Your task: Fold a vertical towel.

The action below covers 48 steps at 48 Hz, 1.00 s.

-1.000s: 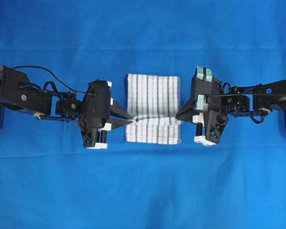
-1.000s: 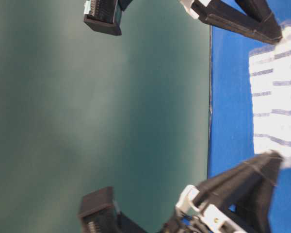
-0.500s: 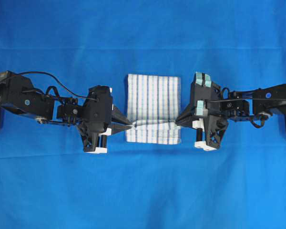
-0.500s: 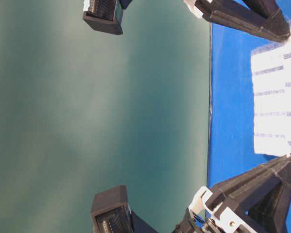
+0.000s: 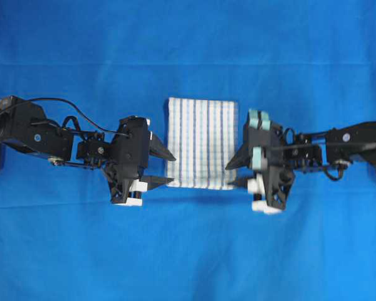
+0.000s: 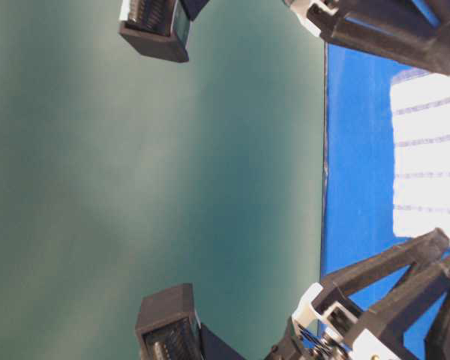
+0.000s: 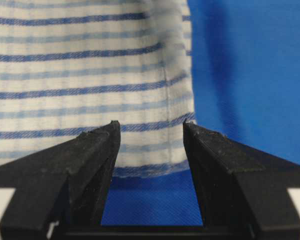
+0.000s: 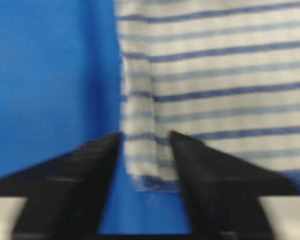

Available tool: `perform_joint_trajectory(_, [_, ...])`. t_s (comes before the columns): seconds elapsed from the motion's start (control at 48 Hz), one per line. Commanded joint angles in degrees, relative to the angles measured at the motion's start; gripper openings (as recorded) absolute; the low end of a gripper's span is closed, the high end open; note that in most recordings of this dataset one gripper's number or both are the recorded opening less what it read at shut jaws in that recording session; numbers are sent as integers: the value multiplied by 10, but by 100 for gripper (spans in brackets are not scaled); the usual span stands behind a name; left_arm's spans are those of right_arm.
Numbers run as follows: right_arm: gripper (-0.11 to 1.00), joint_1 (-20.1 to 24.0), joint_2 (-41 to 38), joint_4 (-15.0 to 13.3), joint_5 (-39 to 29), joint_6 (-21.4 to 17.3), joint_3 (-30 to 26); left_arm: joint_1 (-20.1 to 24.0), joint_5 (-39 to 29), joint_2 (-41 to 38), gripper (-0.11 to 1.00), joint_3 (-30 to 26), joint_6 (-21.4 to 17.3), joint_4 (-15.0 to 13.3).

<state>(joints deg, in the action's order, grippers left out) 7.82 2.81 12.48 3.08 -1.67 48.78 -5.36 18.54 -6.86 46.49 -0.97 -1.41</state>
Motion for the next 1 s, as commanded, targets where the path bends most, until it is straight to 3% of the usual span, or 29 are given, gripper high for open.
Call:
perform_joint_trajectory(0.0, [60,13,11,3,-9,-1,-16,-6,-3,26,51,-7,0,0])
perform_joint_trajectory(0.042, [66,17,18,4,-16,-1,-18,-6,-9,36,51,-5,0,0])
perform_joint_trajectory(0.167, [58,18,52,3,-26,1,-18,-6,-46,79,51,1,-1,0])
perform_joint_trajectory(0.396, [59,6,149,-11,-27,5,-12,-6,-108,185,51,5,-3,0])
perform_joint_trajectory(0.75, [59,-38,322,-56,-47,5,23,-6,-127,349,51,30,-10,0])
perform_joint_trajectory(0.98, [59,-56,425,-76,-85,5,39,13,-131,462,51,79,-12,0])
